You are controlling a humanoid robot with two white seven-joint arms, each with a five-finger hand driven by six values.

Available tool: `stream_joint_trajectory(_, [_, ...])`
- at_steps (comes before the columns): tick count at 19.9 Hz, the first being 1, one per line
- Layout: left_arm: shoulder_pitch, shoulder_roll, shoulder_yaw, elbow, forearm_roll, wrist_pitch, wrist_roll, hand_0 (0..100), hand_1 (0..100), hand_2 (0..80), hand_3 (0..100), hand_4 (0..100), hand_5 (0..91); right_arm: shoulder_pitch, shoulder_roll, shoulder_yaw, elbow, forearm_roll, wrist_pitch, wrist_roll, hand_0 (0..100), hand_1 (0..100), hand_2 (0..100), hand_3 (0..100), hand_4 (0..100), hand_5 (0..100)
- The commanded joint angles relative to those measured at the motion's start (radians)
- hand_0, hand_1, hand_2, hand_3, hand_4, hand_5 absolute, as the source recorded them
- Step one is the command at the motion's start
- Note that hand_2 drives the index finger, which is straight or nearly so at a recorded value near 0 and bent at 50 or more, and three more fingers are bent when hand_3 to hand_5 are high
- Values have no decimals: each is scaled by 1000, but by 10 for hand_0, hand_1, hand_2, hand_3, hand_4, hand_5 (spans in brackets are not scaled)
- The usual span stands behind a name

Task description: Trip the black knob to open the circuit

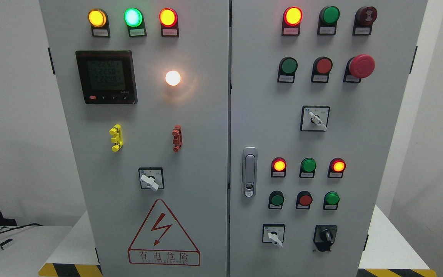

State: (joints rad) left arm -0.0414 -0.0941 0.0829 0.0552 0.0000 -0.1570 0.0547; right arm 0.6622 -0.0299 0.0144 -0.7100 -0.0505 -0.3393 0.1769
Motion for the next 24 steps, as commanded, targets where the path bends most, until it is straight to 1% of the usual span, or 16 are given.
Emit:
stream_joint_trajectory(1, [0,-1,0,0,-31,1,1,120,389,0,0,0,0,166,-38,-119,-684,-91,-7,29,23,128,77,198,120,139])
stream_joint_trajectory(4, [0,1,0,0,-31,1,1,120,389,0,0,0,0,212,-30,-134,-891,-92,-10,18,21,136,99,215,136,155])
stream_joint_trajectory(7, [0,-1,0,0,-31,1,1,120,389,0,0,0,0,244,-22,-174,-1055,-95,-13,-16,11,180,120,232,157,170])
stream_joint_trajectory(11, [0,-1,0,0,-31,1,1,120,389,0,0,0,0,252,-18,-244,-1164,-100,-24,-37,18,223,133,265,187,189])
stream_joint_trajectory(14, [0,1,0,0,-31,1,1,120,389,0,0,0,0,254,-18,-277,-1252,-106,-24,-40,30,226,142,283,196,200])
stream_joint_trajectory(17, [0,-1,0,0,-31,1,1,120,389,0,0,0,0,251,-10,-297,-1348,-108,-24,-50,35,230,146,294,202,208])
stream_joint_trajectory(19, [0,1,0,0,-31,1,1,120,389,0,0,0,0,238,-11,-306,-1381,-108,-26,-51,38,236,152,311,214,219])
stream_joint_trajectory(21, [0,-1,0,0,-31,1,1,120,389,0,0,0,0,188,-19,-306,-1381,-109,-24,-57,42,240,158,324,224,226])
stream_joint_trajectory(24, [0,1,0,0,-31,1,1,120,389,0,0,0,0,107,-15,-304,-1381,-108,9,-59,43,264,171,351,254,254])
